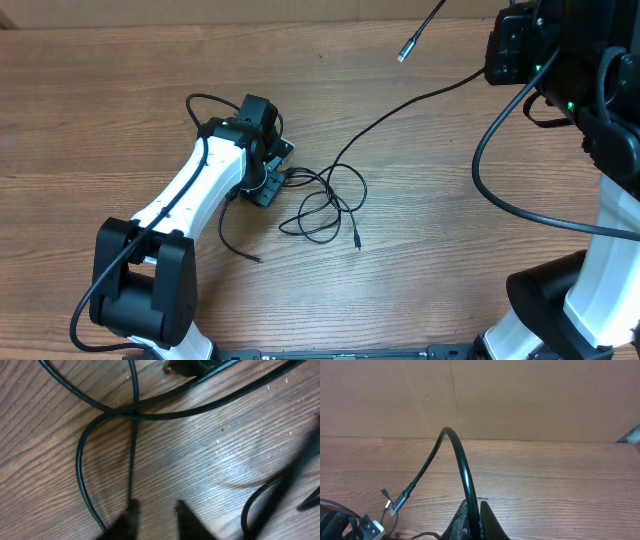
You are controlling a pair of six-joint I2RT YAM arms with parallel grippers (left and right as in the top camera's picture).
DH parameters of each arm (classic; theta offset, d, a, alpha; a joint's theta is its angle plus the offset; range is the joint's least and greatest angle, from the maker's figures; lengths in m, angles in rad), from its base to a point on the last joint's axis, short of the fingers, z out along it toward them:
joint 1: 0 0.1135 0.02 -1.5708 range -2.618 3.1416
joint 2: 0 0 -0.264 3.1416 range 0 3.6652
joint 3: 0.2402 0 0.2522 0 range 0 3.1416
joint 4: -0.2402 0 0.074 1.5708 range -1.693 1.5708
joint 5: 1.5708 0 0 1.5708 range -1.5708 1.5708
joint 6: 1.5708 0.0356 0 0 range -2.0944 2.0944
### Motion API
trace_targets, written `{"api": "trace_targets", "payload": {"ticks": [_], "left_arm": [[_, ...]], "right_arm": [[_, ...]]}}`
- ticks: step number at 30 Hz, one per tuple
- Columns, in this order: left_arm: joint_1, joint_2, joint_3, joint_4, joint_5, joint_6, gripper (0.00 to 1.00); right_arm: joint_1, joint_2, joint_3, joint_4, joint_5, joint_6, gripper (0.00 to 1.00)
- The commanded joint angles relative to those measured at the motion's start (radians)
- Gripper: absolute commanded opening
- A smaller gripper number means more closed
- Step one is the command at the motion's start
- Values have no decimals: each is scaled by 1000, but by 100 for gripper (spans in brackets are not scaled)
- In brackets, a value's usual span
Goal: Untangle cables
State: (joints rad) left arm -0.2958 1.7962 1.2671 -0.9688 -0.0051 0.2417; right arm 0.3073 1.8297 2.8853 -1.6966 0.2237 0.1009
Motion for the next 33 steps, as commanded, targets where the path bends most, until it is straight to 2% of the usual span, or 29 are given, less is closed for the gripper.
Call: {"api": "trace_targets", "payload": {"ticks": [1,13,26,33], "left_arm": [[-5,10,11,10,-11,-22,6],[-5,6,52,-14,-32,-72,4],[5,1,590,-251,-116,-117,4],[64,0,794,-344,-393,-243,4]], "right_arm": [[-8,-19,-5,4,0,3,4],[-8,-19,-5,4,0,3,4],[-8,-19,-6,3,1,3,4],[-37,-19,-6,3,100,4,4]]}}
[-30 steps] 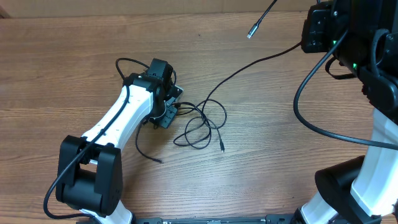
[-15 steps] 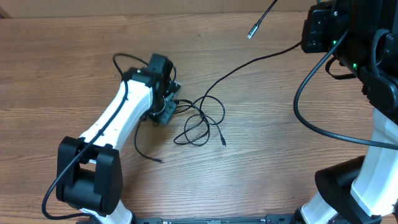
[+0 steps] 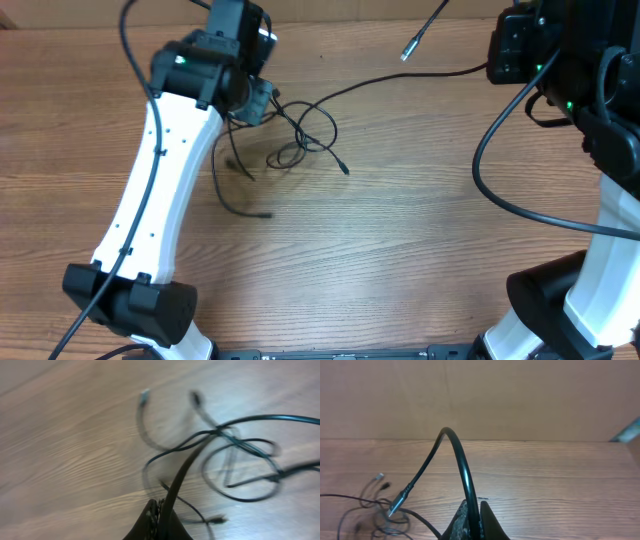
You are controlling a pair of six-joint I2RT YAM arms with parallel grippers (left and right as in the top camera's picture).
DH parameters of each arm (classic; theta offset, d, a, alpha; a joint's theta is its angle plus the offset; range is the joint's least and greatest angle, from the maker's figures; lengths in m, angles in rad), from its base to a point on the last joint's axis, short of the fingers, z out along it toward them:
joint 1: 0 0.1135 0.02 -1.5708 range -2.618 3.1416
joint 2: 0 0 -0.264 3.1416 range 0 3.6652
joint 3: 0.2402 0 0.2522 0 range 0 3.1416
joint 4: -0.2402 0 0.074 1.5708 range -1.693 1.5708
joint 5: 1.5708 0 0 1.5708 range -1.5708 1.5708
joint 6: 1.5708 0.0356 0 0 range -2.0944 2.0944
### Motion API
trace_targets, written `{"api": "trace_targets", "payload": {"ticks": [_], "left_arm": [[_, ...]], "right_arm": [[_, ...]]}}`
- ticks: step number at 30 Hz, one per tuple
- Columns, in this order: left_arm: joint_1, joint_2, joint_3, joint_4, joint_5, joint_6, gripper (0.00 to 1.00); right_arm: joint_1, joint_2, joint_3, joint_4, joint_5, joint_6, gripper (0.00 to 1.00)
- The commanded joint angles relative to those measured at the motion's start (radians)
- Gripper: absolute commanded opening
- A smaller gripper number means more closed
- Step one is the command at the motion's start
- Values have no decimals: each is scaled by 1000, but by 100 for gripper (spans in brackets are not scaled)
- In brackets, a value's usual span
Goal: Untangle cables
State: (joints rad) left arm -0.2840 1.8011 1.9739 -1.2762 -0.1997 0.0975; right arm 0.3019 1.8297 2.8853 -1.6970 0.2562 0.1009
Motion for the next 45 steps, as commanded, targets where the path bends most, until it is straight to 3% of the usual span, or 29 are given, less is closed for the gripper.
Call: {"api": "trace_targets", "payload": {"ticks": [1,16,24,29,34,45], "left_arm": [[70,-4,97,-47,-219,-109,4],[499,-12,110,-73,-204,-210,4],[734,-24,110,-47,-34,-210,4],[871,-25,110,-28,163,-210,4],[939,-25,110,-27,270,-210,4],[911,-24,110,-17,325,-210,4]], "right_arm": [[-41,-19,-6,3,70,4,4],[-415,-19,-6,5,35,38,4],[-644,-19,-6,32,-85,37,4],[-781,-19,-10,42,-207,37,4],[-849,-19,-60,46,-262,37,4],[-854,-19,-233,126,-257,28,4]]}}
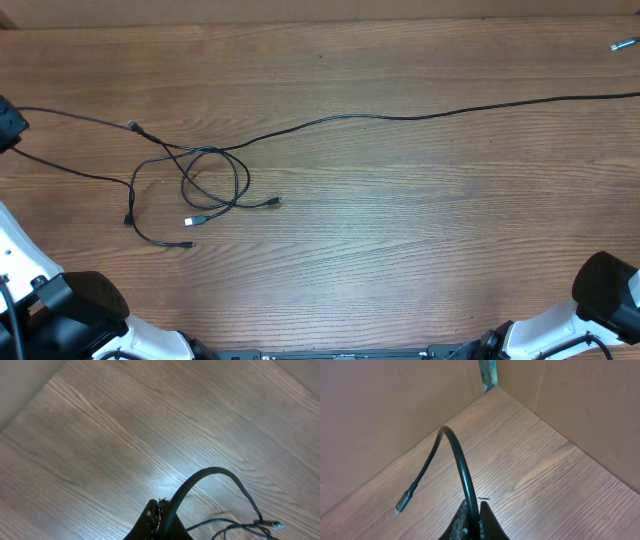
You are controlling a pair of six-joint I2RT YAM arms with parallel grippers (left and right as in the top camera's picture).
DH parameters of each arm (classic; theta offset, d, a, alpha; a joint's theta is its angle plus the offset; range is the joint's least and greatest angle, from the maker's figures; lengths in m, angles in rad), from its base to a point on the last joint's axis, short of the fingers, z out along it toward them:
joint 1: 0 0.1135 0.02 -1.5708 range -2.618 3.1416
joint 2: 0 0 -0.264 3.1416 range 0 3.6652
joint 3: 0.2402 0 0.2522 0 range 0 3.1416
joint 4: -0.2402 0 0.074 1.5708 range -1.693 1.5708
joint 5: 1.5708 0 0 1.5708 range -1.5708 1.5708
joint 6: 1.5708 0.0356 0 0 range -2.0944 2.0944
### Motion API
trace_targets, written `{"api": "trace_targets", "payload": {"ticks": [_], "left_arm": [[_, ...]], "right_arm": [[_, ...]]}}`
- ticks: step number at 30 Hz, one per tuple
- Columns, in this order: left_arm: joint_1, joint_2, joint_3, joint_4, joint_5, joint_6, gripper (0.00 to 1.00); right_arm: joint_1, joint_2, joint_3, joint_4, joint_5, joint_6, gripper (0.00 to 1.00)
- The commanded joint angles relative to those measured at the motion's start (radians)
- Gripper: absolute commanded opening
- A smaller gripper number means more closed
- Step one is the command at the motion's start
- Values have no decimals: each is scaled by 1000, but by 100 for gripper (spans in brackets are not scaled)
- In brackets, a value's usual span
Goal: Untangle cables
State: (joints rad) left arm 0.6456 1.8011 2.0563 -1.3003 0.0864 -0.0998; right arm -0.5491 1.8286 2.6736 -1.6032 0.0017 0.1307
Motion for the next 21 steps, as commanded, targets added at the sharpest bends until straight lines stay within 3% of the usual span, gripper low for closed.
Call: {"api": "trace_targets", "payload": {"ticks": [1,11,21], "left_arm": [[-29,-25,28,6,39,-13,4],[-241,-25,28,-5,249,68,7],[-539,-23,27,-3,202,163,7]], "right_arm": [[-3,-18,-31,50,5,-2,4],[-3,-14,-70,166,51,-4,4],[-2,-14,-70,158,0,-5,4]]}}
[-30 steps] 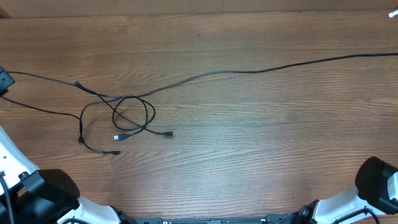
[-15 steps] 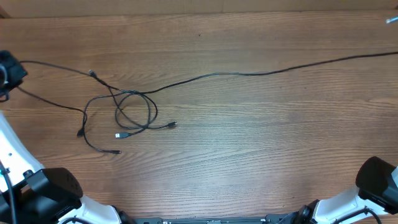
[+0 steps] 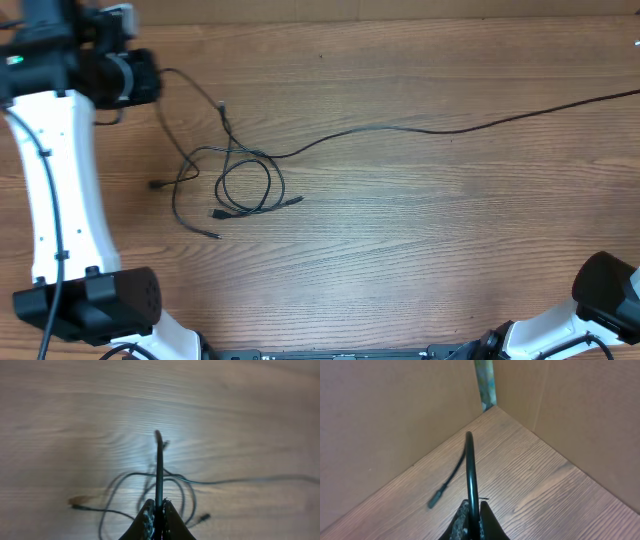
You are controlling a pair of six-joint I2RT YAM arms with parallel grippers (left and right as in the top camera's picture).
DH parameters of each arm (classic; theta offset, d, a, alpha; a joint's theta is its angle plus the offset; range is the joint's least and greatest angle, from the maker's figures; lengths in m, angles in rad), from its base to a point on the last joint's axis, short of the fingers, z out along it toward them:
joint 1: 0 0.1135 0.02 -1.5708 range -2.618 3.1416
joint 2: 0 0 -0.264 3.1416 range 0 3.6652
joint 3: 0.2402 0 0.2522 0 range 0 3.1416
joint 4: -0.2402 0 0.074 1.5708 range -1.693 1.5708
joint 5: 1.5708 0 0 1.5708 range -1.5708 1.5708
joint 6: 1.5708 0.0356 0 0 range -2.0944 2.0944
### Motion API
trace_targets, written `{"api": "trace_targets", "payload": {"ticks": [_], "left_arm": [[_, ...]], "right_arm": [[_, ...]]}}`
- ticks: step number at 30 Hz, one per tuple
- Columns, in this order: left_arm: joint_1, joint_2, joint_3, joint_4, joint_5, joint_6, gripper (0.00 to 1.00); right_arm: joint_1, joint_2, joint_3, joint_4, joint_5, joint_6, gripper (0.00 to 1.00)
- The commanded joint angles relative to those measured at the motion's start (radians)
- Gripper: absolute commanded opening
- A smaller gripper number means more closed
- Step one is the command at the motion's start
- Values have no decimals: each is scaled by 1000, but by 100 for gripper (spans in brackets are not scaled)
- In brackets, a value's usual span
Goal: Untangle cables
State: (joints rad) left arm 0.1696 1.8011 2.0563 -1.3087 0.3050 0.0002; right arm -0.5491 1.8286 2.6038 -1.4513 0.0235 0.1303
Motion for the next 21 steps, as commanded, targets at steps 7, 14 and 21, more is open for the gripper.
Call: {"api": "trace_targets", "payload": {"ticks": [7,14,21], "left_arm": [[-205,-23,-41,20,-320,47,9],[-178,-23,-344,164,-542,-98,11],[-69,-23,-485,213,-534,-165,15]], "right_arm": [[-1,-14,0,-1,-26,-7,4],[-1,-14,0,-2,-27,-6,4],[-1,-14,0,-11,-82,-7,4]]}}
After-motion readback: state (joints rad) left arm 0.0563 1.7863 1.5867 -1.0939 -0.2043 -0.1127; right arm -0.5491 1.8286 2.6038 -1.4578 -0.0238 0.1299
